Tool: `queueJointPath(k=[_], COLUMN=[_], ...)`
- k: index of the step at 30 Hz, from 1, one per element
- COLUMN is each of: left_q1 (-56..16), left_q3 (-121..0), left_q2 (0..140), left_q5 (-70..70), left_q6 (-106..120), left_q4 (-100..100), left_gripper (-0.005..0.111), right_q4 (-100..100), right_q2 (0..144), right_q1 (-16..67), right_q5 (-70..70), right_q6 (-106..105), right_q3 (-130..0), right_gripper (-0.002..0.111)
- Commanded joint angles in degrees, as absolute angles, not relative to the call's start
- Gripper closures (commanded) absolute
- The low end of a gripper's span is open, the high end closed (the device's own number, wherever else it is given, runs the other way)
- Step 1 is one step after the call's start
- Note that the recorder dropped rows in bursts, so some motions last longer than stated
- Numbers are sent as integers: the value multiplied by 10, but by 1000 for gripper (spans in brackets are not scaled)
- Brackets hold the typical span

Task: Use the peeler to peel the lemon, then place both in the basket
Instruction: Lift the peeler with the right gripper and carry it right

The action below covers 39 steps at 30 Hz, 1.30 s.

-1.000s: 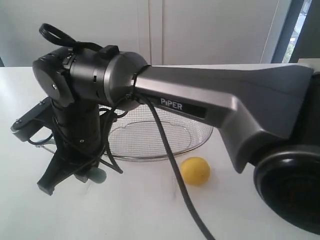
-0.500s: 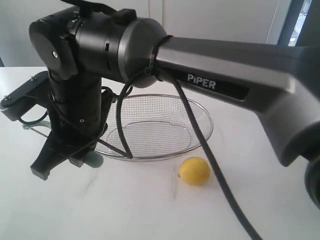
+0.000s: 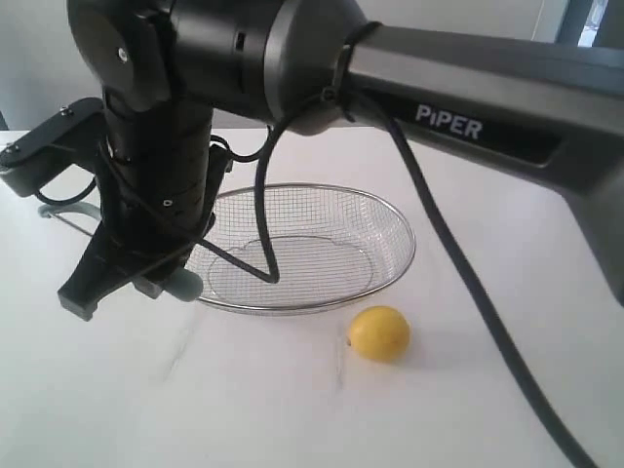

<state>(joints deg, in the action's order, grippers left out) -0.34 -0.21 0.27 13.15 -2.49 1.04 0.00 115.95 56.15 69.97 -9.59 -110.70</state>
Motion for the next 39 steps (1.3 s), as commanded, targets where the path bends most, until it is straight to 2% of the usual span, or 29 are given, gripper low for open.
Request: queueJointPath(k=[1,12,39], left_q1=[-7,-7,-7], left_q3=[0,0,0], left_q2=[0,0,0], left_q5=[133,133,133], left_q6=[-23,-23,-23], left_q4=[9,9,9], left_gripper=[107,107,107], right_q4=[0,0,-4], right_q2=[1143,1084,805], right_q1=[546,510,377], right_q5=[700,700,700], right_q6=[-105,-119,-134], right_q3=[-1107,-1098,-860], right_gripper=[108,108,108])
